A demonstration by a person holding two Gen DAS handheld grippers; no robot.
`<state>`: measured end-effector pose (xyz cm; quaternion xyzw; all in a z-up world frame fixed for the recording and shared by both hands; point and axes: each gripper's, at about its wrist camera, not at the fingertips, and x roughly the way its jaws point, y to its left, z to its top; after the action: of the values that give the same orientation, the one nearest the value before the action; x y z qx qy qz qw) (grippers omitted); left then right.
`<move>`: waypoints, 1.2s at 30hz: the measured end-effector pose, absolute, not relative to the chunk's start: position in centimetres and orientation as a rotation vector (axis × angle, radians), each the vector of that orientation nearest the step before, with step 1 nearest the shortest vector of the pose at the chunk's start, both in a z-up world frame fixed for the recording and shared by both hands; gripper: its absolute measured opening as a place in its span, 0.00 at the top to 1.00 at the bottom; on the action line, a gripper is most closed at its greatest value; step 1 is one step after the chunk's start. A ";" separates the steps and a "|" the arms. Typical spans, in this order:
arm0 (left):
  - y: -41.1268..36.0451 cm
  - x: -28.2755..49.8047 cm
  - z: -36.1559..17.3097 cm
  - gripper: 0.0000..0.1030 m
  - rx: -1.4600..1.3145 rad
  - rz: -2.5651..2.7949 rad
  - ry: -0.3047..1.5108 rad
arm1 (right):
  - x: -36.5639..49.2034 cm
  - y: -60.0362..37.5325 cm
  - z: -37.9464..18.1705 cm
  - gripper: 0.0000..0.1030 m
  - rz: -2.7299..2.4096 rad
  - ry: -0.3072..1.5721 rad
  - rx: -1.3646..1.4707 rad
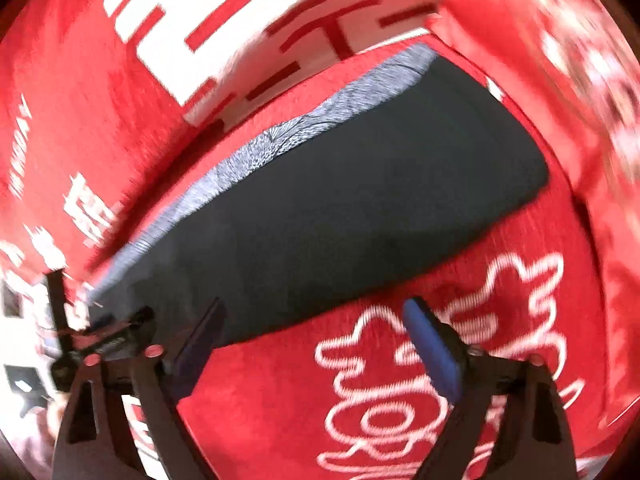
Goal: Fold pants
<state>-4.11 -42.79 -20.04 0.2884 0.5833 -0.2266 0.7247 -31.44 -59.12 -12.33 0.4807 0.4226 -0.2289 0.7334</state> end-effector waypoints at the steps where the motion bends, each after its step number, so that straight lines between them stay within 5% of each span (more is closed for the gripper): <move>1: -43.4 -4.7 -19.5 0.07 0.627 -0.529 1.278 | -32.5 -59.4 -12.6 0.39 -0.501 0.894 1.113; 3: -45.3 -6.3 -18.6 0.09 0.631 -0.603 1.262 | -35.1 -60.1 -13.7 0.56 -0.513 0.807 1.238; 19: -53.1 -9.8 -21.7 0.01 0.591 -0.693 1.261 | -34.6 -66.2 -17.8 0.53 -0.512 0.447 1.433; 20: -53.2 -9.5 -21.4 0.09 0.582 -0.692 1.279 | -34.0 -66.5 -17.6 0.59 -0.517 0.472 1.437; 21: -53.2 -9.2 -20.7 0.33 0.569 -0.692 1.277 | -33.7 -66.6 -17.3 0.81 -0.520 0.480 1.436; 23: -53.6 -8.9 -18.9 0.45 0.540 -0.722 1.243 | -33.7 -66.6 -16.3 0.86 -0.488 0.453 1.432; 36: -56.5 -11.2 -19.8 0.45 0.502 -0.877 1.201 | -26.9 -61.7 -5.7 0.86 -0.378 0.576 1.021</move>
<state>-11.22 -56.49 -19.82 0.2260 0.5406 -0.3949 0.7076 -26.86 -61.67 -5.66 0.4787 0.2702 -0.1771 0.8164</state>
